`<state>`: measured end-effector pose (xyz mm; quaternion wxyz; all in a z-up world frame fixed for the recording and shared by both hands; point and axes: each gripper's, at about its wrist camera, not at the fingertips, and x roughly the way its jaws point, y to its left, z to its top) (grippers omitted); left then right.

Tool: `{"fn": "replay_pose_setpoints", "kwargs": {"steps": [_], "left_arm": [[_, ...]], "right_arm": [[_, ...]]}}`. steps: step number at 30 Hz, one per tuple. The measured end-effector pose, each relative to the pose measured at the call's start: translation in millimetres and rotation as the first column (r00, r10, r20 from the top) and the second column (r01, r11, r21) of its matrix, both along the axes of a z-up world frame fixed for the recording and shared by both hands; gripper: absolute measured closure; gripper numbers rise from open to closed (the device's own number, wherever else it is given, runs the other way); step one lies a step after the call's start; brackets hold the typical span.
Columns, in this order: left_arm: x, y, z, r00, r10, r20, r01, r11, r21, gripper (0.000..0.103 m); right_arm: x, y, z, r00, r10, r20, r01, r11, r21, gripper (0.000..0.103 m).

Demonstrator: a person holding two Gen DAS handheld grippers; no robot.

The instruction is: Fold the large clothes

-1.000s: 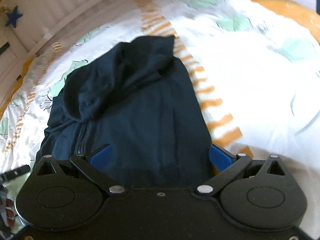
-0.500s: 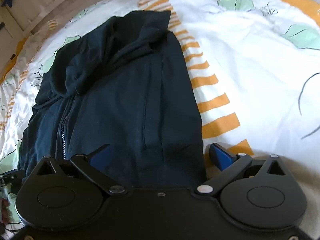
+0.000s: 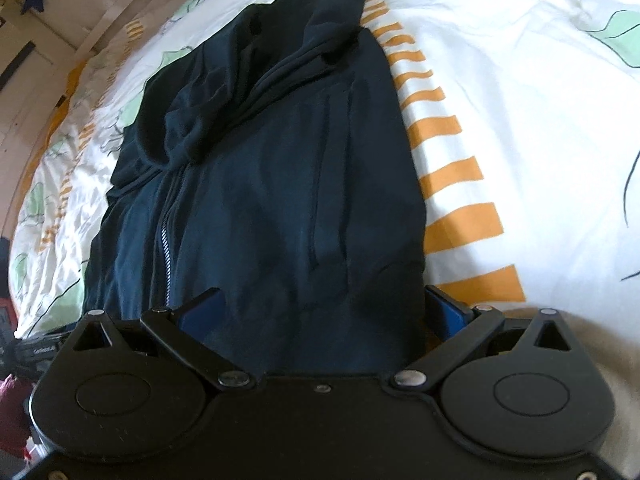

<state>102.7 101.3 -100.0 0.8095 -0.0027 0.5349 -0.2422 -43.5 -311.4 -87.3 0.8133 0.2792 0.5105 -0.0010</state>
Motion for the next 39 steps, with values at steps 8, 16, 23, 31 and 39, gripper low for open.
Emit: {"fn": "replay_pose_setpoints", "kwargs": {"steps": [8,16,23,31,39], "left_arm": [[-1.8,0.5,-1.3,0.998,0.062,-0.001,-0.062,0.997,-0.04,0.0],[-0.7,-1.8,-3.2,0.997,0.077,0.006,-0.077,0.996,-0.039,0.0],[0.3,-1.9,-4.7,0.996,0.088,0.01,-0.087,0.995,-0.044,0.001],[-1.5,0.5,-3.1,0.994,0.104,0.021,-0.103,0.993,-0.059,0.003],[-1.5,11.6,2.7,0.983,0.178,0.045,-0.173,0.981,-0.089,0.056]], "right_arm": [[0.9,3.7,-3.6,1.0,0.024,0.007,-0.024,1.0,0.012,0.001],[4.5,9.1,-8.0,0.999,0.051,0.005,-0.051,0.999,-0.004,0.0],[5.0,11.2,-9.8,0.998,0.057,0.011,-0.057,0.998,-0.005,0.0],[4.0,11.3,-9.3,0.998,0.056,0.024,-0.056,0.998,-0.002,0.004],[-2.2,-0.2,-13.1,1.0,-0.006,0.011,0.005,0.999,0.036,0.051]]}}
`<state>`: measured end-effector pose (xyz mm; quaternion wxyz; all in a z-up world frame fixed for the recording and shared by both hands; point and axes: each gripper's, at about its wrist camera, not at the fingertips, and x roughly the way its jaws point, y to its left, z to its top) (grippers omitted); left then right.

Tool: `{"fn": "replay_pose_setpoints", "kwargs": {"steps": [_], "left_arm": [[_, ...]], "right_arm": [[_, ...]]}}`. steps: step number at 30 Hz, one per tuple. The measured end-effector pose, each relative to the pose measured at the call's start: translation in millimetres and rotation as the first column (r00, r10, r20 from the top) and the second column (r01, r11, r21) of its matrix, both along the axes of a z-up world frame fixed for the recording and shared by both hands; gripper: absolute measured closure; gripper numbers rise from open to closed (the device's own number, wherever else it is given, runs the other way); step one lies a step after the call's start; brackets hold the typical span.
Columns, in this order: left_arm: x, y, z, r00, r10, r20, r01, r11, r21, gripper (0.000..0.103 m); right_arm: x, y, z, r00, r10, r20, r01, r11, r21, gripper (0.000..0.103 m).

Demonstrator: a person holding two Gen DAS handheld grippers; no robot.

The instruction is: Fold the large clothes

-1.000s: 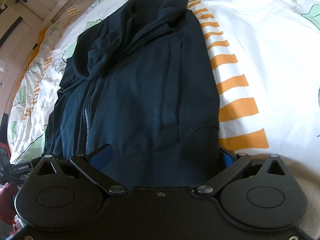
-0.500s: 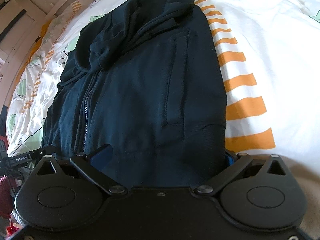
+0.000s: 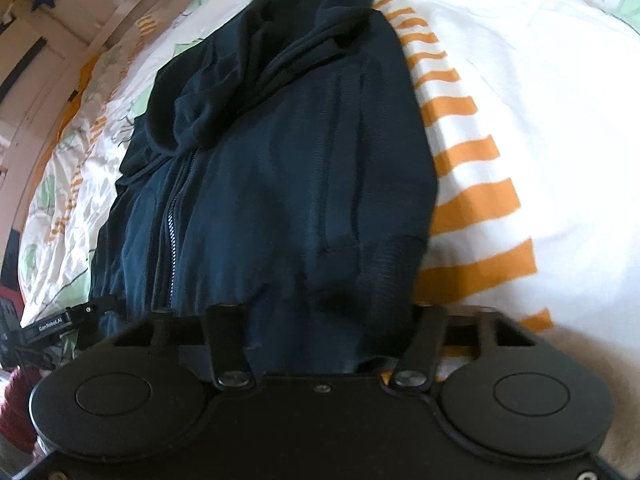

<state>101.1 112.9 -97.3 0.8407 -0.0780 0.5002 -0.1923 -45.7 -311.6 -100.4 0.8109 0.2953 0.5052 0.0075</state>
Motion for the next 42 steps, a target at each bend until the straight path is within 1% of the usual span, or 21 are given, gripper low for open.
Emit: {"fn": "replay_pose_setpoints", "kwargs": {"steps": [1,2,3,4,6,8,10,12,16,19,23,27,30,33,35,36,38,40,42], "left_arm": [[0.3,2.9,0.7,1.0,0.011,-0.002,-0.011,1.0,-0.017,0.064],[0.6,5.7,1.0,1.0,0.02,-0.005,-0.02,0.999,-0.04,0.07],[0.6,8.4,2.0,0.999,0.042,-0.003,-0.042,0.998,-0.045,0.082],[1.2,11.3,2.4,0.999,0.052,-0.008,-0.053,0.997,-0.064,0.083],[1.0,15.9,4.6,0.997,0.074,-0.005,-0.075,0.992,-0.099,0.086],[-1.0,17.2,10.6,0.996,0.082,0.02,-0.079,0.989,-0.127,0.087],[-3.7,18.4,19.8,0.994,0.091,0.054,-0.082,0.985,-0.152,0.088],[-5.0,21.3,28.1,0.992,0.109,0.07,-0.094,0.977,-0.191,0.089],[0.1,28.3,44.5,0.984,0.162,0.078,-0.135,0.953,-0.271,0.089],[9.4,30.1,58.6,0.978,0.184,0.093,-0.147,0.938,-0.313,0.089],[30.7,27.6,79.2,0.97,0.208,0.124,-0.149,0.916,-0.372,0.089],[68.3,19.6,102.1,0.958,0.233,0.167,-0.148,0.901,-0.409,0.089],[107.2,5.8,112.8,0.947,0.254,0.196,-0.155,0.897,-0.414,0.089],[146.7,-7.5,109.4,0.944,0.281,0.175,-0.186,0.887,-0.423,0.089],[172.8,-17.8,100.2,0.946,0.29,0.148,-0.206,0.885,-0.417,0.089],[186.6,-25.6,94.1,0.947,0.291,0.139,-0.214,0.89,-0.403,0.089],[209.9,-37.3,81.2,0.949,0.282,0.138,-0.219,0.909,-0.353,0.089],[228.5,-49.6,64.7,0.953,0.276,0.124,-0.227,0.924,-0.308,0.088],[241.8,-57.3,48.1,0.952,0.288,0.103,-0.25,0.927,-0.28,0.086]], "right_arm": [[-1.0,-1.0,0.3,1.0,-0.008,-0.001,0.008,1.0,-0.001,0.057],[-2.0,-1.8,0.7,1.0,-0.014,-0.002,0.014,1.0,0.0,0.061],[-3.8,-3.1,1.7,1.0,-0.021,0.001,0.021,1.0,0.001,0.067],[-4.7,-3.5,3.0,1.0,-0.025,0.006,0.025,1.0,0.003,0.074],[-8.4,-5.7,7.9,0.999,-0.034,0.032,0.033,0.999,0.016,0.081],[-12.3,-8.2,13.6,0.997,-0.041,0.065,0.038,0.999,0.036,0.083],[-15.7,-11.0,20.3,0.993,-0.05,0.104,0.044,0.997,0.063,0.084],[-17.8,-13.4,26.9,0.987,-0.06,0.147,0.046,0.995,0.094,0.085],[-19.4,-19.7,37.9,0.971,-0.09,0.224,0.054,0.986,0.161,0.085],[-15.8,-21.9,48.8,0.954,-0.101,0.283,0.048,0.981,0.188,0.085],[0.3,-27.0,68.1,0.922,-0.127,0.365,0.044,0.973,0.226,0.085],[31.2,-39.5,87.1,0.892,-0.165,0.421,0.053,0.963,0.264,0.085],[66.3,-49.7,96.8,0.87,-0.197,0.453,0.076,0.959,0.272,0.085],[109.8,-63.0,93.6,0.862,-0.247,0.443,0.113,0.945,0.307,0.085],[142.5,-70.5,83.4,0.865,-0.282,0.415,0.151,0.935,0.321,0.085],[154.2,-73.9,78.1,0.867,-0.287,0.408,0.163,0.936,0.311,0.085],[182.9,-78.0,62.8,0.877,-0.297,0.377,0.193,0.938,0.289,0.085],[208.9,-77.6,46.4,0.893,-0.287,0.347,0.21,0.947,0.244,0.085],[231.1,-74.9,31.3,0.908,-0.272,0.319,0.222,0.957,0.186,0.084]]}}
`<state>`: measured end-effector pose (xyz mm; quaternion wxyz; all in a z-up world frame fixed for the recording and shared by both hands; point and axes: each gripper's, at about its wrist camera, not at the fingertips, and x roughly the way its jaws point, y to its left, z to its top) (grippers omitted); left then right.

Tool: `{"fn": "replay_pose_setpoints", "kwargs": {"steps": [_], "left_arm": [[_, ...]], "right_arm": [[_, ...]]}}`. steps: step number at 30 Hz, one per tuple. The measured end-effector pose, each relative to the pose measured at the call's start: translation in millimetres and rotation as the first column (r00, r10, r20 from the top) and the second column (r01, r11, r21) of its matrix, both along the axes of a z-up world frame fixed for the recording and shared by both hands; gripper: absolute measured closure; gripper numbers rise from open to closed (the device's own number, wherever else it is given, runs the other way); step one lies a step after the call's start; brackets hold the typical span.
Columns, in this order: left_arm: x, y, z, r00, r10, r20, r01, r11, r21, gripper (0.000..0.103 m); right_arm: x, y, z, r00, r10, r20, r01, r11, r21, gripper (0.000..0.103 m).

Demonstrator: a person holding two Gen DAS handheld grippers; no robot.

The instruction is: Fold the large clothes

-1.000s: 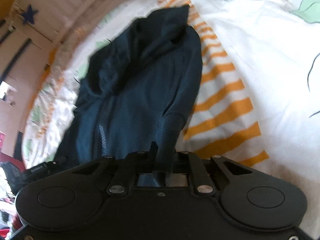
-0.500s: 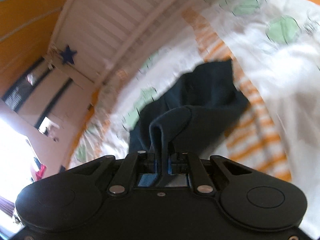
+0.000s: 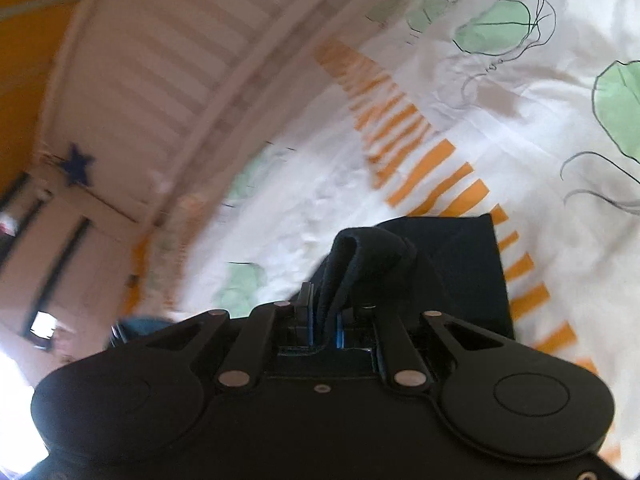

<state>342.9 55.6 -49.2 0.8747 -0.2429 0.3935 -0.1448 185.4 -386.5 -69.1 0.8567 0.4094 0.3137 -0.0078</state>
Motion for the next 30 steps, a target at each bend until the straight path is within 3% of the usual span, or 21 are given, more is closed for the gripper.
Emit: {"fn": "replay_pose_setpoints", "kwargs": {"steps": [2,6,8,9,10,13,17,21,24,27,30], "left_arm": [[8.2,2.7,-12.4,1.0,0.019,-0.024,-0.019,1.0,-0.015,0.086],[14.4,17.2,-30.2,0.997,0.067,-0.04,-0.071,0.993,-0.093,0.067],[12.9,27.4,-25.3,0.995,0.101,0.0,-0.101,0.989,-0.113,0.05],[11.4,32.9,-20.6,0.993,0.118,0.022,-0.115,0.986,-0.12,0.032],[8.9,37.9,-13.9,0.99,0.133,0.048,-0.127,0.984,-0.122,0.02],[-4.9,38.0,12.5,0.981,0.128,0.145,-0.121,0.991,-0.054,0.016],[-29.3,6.9,40.1,0.97,-0.02,0.241,-0.012,0.991,0.133,0.009],[-58.4,-37.7,45.3,0.938,-0.214,0.273,0.131,0.947,0.292,0.008],[-76.3,-67.9,36.0,0.906,-0.336,0.257,0.22,0.893,0.392,0.008],[-87.9,-87.0,25.1,0.88,-0.409,0.241,0.274,0.852,0.446,0.008],[-85.4,-97.3,14.6,0.868,-0.447,0.214,0.311,0.828,0.467,0.008]], "right_arm": [[12.7,0.7,-14.3,1.0,-0.001,-0.031,0.0,1.0,-0.022,0.081],[17.3,-3.2,-29.4,0.999,-0.04,-0.03,0.039,0.998,-0.039,0.074],[12.6,-7.6,-29.5,0.997,-0.074,-0.001,0.074,0.996,-0.052,0.05],[11.6,-9.8,-27.1,0.996,-0.09,0.021,0.091,0.994,-0.062,0.036],[8.3,-12.1,-24.1,0.994,-0.103,0.044,0.106,0.991,-0.077,0.026],[-1.6,-11.5,-9.2,0.987,-0.131,0.093,0.144,0.978,-0.153,0.026],[-16.2,15.3,13.6,0.984,-0.075,0.162,0.123,0.943,-0.31,0.025],[-28.8,61.8,26.0,0.979,0.07,0.192,0.03,0.881,-0.473,0.022],[-34.4,94.3,25.2,0.968,0.177,0.176,-0.052,0.831,-0.554,0.022],[-32.1,118.4,17.2,0.958,0.254,0.134,-0.125,0.789,-0.601,0.021],[-27.4,129.3,5.5,0.951,0.291,0.102,-0.173,0.777,-0.605,0.019]]}}
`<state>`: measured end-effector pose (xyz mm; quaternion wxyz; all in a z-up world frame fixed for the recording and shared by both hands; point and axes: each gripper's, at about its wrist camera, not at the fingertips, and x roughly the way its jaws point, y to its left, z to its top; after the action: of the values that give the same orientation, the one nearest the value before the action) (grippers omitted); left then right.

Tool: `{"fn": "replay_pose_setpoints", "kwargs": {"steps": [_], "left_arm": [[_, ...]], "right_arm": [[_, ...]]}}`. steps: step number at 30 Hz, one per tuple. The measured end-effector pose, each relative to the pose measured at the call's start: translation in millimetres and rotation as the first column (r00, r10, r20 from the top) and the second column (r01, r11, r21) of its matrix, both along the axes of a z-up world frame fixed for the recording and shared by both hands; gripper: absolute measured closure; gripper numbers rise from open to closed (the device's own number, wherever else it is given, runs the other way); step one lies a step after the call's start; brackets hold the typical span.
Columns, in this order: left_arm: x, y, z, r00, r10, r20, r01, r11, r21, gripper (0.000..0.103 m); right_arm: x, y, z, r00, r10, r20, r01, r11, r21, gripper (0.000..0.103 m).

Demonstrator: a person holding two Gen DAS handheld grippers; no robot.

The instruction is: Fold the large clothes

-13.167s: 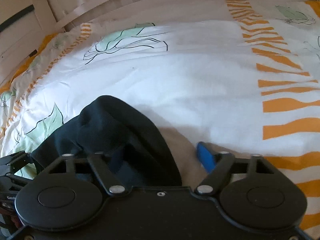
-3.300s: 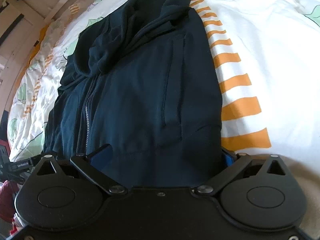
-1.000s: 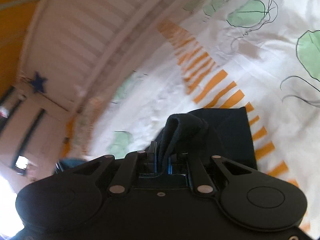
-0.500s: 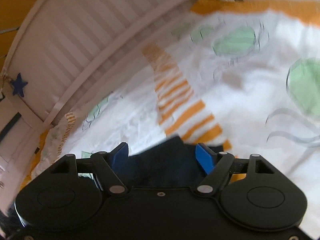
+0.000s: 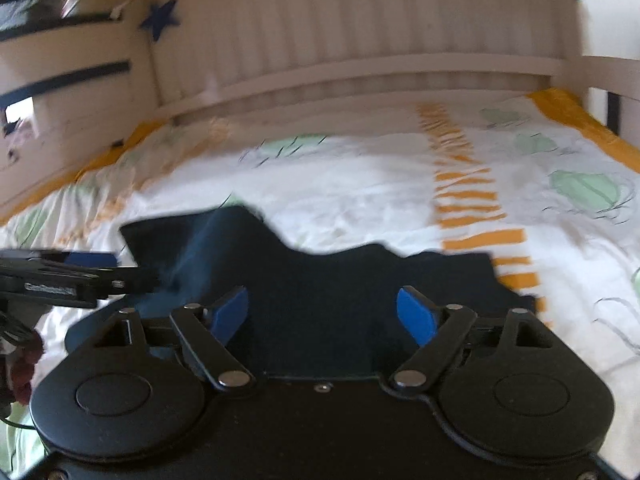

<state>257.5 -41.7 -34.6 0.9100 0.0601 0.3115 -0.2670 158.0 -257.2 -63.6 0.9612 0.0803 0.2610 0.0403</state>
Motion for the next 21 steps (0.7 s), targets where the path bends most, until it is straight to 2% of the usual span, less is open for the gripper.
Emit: {"fn": "replay_pose_setpoints", "kwargs": {"steps": [2,5,9,10,13,15,21], "left_arm": [[16.2,-4.2,-9.0,1.0,0.011,-0.019,-0.01,1.0,0.027,0.008],[50.6,-0.4,-25.5,0.991,0.072,-0.112,-0.069,0.997,0.027,0.008],[97.0,19.2,-47.5,0.951,0.177,-0.253,-0.18,0.984,0.009,0.003],[104.0,23.7,-52.3,0.946,0.189,-0.262,-0.191,0.981,0.017,0.0],[117.3,35.7,-61.7,0.934,0.202,-0.294,-0.203,0.979,0.029,0.0],[118.5,42.9,-63.9,0.926,0.197,-0.321,-0.205,0.979,0.008,0.0],[108.0,49.1,-64.8,0.938,0.189,-0.292,-0.193,0.981,0.016,0.0]], "right_arm": [[9.7,3.1,-8.3,0.999,0.006,-0.033,-0.007,1.0,-0.025,0.019],[28.1,1.2,-21.3,0.996,-0.019,-0.085,0.012,0.996,-0.086,0.019],[53.0,-13.1,-33.0,0.989,-0.072,-0.132,0.052,0.987,-0.149,0.017],[57.9,-17.6,-35.3,0.987,-0.085,-0.139,0.063,0.986,-0.157,0.013],[71.8,-29.7,-44.5,0.98,-0.104,-0.169,0.08,0.986,-0.143,0.007],[75.7,-34.6,-50.8,0.977,-0.119,-0.178,0.098,0.988,-0.122,0.005],[69.9,-43.5,-54.4,0.962,-0.225,-0.156,0.211,0.972,-0.1,0.004]]}}
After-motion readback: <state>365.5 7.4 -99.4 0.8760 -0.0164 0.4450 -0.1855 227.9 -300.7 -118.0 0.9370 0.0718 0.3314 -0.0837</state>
